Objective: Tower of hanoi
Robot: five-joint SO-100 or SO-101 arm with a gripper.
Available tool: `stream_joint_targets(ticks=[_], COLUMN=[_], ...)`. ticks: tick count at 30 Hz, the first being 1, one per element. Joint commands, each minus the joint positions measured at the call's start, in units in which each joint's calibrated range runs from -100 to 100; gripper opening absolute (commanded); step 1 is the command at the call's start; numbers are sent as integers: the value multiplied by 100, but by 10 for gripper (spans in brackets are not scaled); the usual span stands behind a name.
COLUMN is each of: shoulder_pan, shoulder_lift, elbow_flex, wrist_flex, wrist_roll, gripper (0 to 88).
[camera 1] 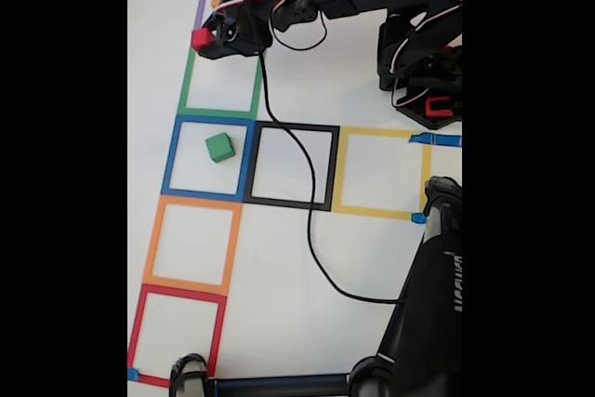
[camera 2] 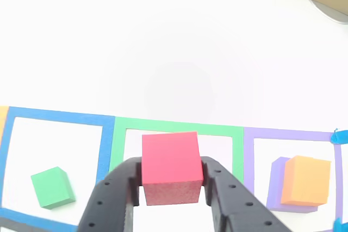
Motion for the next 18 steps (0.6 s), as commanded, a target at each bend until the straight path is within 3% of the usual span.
stream_joint_targets(ticks=[1,8,18], shoulder_pan=[-193,-817,-1670], shoulder_lift=[-221,-374,-931], elbow_flex=[-2369,-4251,-4660], wrist_flex=[2200,3957,4848], wrist_roll=[-100,-455,-422], gripper=[7,4,3])
